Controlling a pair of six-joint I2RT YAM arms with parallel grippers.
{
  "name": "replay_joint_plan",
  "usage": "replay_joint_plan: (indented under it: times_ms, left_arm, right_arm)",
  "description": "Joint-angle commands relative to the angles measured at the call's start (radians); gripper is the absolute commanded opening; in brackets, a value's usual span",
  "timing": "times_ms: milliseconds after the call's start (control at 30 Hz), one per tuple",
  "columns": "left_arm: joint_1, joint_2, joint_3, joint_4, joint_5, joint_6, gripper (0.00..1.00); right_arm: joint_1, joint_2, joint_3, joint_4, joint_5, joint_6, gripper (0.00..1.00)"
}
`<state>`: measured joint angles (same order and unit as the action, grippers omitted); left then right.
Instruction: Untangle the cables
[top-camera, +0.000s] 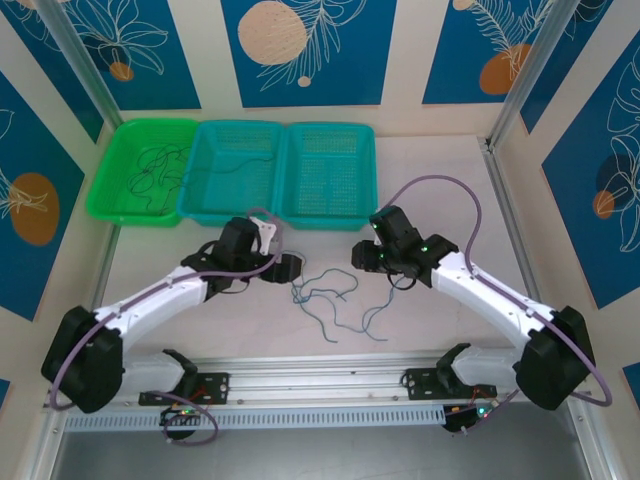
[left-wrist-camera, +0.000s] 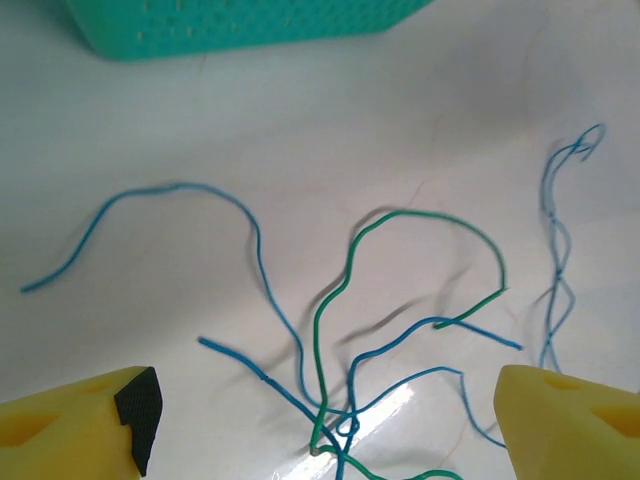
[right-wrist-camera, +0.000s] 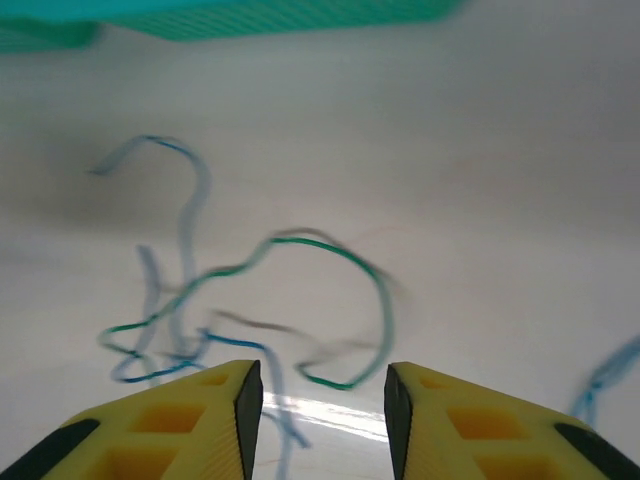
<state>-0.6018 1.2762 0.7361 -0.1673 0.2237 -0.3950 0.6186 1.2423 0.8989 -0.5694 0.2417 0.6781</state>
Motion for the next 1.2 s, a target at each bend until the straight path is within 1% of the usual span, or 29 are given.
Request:
replay_joint_plan:
  times_ms: [0,133,200,267,300,333,467,500,533,633,733,833,900,967,1100,1167]
  left_arm:
    - [-0.019,0.049,-0.007,0.039,-0.046,-0.034,0.87]
    - [-0.022,0.117,0.015,0.032,-0.071,-0.041,0.86]
    - [-0.022,0.142,0.029,0.010,-0.112,-0.071,0.86]
    - [-0.023,0.152,0.027,0.020,-0.128,-0.098,0.86]
    - [-0.023,0.154,0.023,0.030,-0.136,-0.111,0.86]
    - [-0.023,0.157,0.019,0.039,-0.139,-0.122,0.86]
    - [-0.022,0.160,0.004,0.072,-0.143,-0.157,0.86]
    - [-0.022,0.158,0.000,0.079,-0.142,-0.163,0.86]
    - [-0.022,0.154,-0.003,0.083,-0.142,-0.167,0.86]
    - [-0.021,0.135,-0.012,0.093,-0.147,-0.176,0.87]
    - [-0.017,0.107,-0.023,0.109,-0.141,-0.178,0.88]
    - [-0.009,0.071,-0.017,0.107,-0.088,-0.190,0.91]
    - [-0.005,0.034,-0.011,0.120,-0.049,-0.207,0.92]
    - [-0.002,-0.004,-0.008,0.127,-0.041,-0.223,0.93]
    - [0.019,-0.064,0.004,0.121,-0.039,-0.243,0.94]
    - [0.029,-0.081,0.012,0.118,-0.019,-0.259,0.94]
  right_arm:
    - [0.002,0.079,-0.031,-0.058,0.030,0.070,0.48]
    - [-0.005,0.227,-0.024,0.004,-0.087,0.090,0.48]
    - [-0.006,0.295,-0.012,0.011,-0.104,0.127,0.46]
    - [-0.010,0.334,-0.005,0.015,-0.107,0.148,0.45]
    - [-0.013,0.348,0.000,0.017,-0.112,0.153,0.41]
    - [-0.014,0.356,0.003,0.021,-0.119,0.153,0.35]
    - [-0.016,0.339,0.008,0.032,-0.139,0.140,0.06]
    - [-0.016,0.327,0.013,0.017,-0.124,0.141,0.01]
    - [-0.019,0.313,0.016,0.000,-0.105,0.145,0.00]
    - [-0.027,0.246,0.015,-0.036,-0.056,0.157,0.00]
    - [-0.036,0.145,-0.006,-0.021,-0.046,0.156,0.00]
    - [-0.048,0.050,-0.018,-0.003,-0.062,0.152,0.00]
    - [-0.064,-0.001,-0.017,0.007,-0.104,0.144,0.00]
    - [-0.081,-0.035,-0.012,0.014,-0.153,0.140,0.00]
    - [-0.120,-0.084,-0.022,0.085,-0.327,0.144,0.00]
    - [-0.122,-0.101,-0.021,0.113,-0.374,0.155,0.00]
